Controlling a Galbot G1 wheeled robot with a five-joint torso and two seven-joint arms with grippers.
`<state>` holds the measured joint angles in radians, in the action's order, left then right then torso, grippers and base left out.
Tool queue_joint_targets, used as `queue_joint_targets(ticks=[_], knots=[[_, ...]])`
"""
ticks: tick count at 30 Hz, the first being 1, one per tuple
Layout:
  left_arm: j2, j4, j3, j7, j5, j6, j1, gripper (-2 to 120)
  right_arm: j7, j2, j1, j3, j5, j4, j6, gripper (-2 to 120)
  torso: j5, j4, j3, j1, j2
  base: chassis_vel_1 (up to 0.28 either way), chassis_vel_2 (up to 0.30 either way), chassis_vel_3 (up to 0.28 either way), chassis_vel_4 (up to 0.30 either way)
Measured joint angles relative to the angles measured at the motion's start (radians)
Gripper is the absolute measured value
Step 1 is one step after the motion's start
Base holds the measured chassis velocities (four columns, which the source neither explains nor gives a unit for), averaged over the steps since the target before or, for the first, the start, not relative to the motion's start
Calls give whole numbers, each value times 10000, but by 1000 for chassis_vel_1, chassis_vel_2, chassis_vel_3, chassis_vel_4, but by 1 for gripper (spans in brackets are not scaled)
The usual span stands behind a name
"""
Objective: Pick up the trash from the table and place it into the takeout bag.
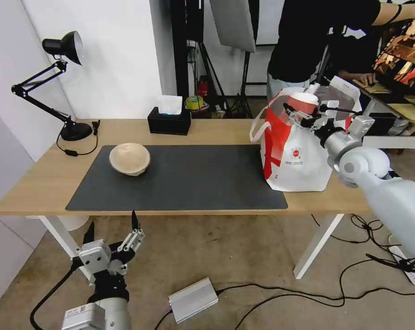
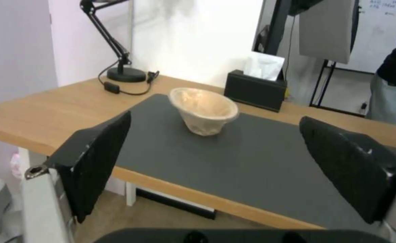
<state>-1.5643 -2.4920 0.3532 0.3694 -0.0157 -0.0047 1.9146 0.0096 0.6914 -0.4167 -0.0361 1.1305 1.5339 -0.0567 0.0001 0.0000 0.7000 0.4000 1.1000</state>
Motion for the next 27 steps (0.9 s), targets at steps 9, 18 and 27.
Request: queue_joint_targets(ticks=[9,18,27], knots=[[-50,-74,-60,-15,-165,-34,137,100,16,-558,19,-152,-14,295,-83,100,0,0,0,0,-1,0,0,0,0],[-219,-79,-170,-201,-418,-170,267,100,401,-1097,292,-408,-180,631,-728,100,0,0,0,0,-2,0,0,0,0],[-201,-87,-32,-204,-406,-182,276,100,839,-1381,771,-656,-315,833,-1326,100,0,0,0,0,-1,0,0,0,0]])
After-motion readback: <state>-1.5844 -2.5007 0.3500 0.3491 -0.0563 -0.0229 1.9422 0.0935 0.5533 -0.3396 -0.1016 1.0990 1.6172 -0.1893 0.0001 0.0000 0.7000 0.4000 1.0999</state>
